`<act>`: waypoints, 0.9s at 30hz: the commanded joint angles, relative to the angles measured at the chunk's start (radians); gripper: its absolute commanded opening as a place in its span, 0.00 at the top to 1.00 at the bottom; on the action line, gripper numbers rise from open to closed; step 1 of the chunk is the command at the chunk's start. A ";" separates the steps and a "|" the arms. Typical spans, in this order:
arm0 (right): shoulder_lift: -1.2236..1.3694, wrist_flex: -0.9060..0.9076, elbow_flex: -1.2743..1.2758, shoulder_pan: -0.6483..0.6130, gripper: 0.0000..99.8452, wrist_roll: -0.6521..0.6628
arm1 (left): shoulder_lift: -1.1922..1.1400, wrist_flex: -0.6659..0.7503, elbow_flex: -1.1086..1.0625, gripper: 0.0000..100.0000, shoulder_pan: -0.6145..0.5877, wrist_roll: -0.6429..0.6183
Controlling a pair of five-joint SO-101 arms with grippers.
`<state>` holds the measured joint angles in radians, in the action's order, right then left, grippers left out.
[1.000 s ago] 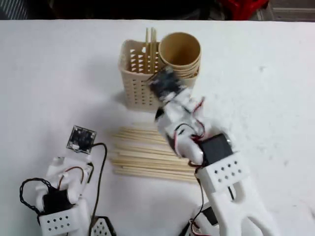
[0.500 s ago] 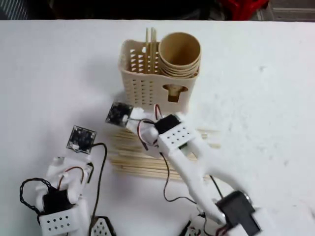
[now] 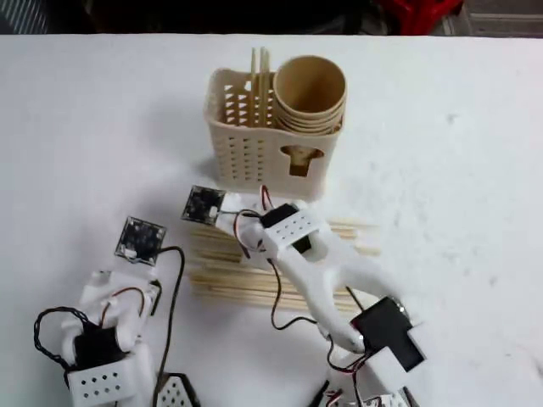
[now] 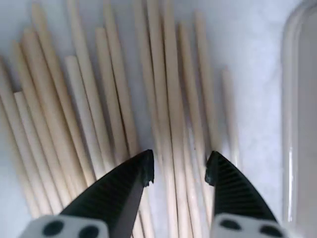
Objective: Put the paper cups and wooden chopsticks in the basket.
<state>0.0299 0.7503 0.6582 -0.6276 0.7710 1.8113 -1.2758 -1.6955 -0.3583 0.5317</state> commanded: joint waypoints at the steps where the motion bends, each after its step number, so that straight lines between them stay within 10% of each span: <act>1: 0.001 -0.019 -0.020 0.013 0.90 0.012 | 0.007 -0.008 0.002 0.80 -0.012 0.009; 27: -0.414 0.145 -0.034 0.012 0.99 -0.101 | 0.007 -0.008 0.002 0.80 -0.012 0.009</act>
<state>-0.2677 0.8853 0.6490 -0.6276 0.7020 1.8128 -1.2758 -1.6955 -0.3583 0.5317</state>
